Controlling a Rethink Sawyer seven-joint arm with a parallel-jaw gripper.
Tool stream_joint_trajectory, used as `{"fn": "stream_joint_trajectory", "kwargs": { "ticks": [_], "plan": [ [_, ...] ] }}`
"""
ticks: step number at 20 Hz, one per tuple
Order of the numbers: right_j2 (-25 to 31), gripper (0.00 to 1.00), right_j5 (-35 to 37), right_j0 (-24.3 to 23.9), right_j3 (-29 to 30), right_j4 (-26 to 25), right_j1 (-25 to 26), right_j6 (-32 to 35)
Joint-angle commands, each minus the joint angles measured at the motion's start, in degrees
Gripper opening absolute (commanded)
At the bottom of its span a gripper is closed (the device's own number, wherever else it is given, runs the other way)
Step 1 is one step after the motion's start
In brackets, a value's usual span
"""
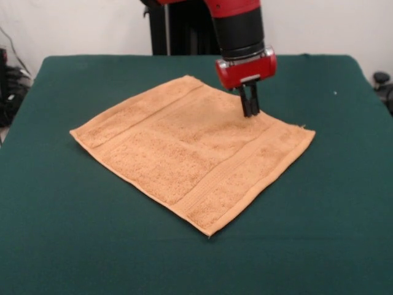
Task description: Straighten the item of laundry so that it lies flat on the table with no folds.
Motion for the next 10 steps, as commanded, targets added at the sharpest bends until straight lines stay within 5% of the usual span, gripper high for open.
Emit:
{"fn": "stream_joint_trajectory", "kwargs": {
  "ticks": [1, 10],
  "plan": [
    [4.51, 0.00, 3.24, 1.41, -1.28, 2.87, 1.21, 9.51],
    [3.28, 0.00, 3.96, 1.62, -1.78, 2.06, 2.32, 8.43]
  ]
}}
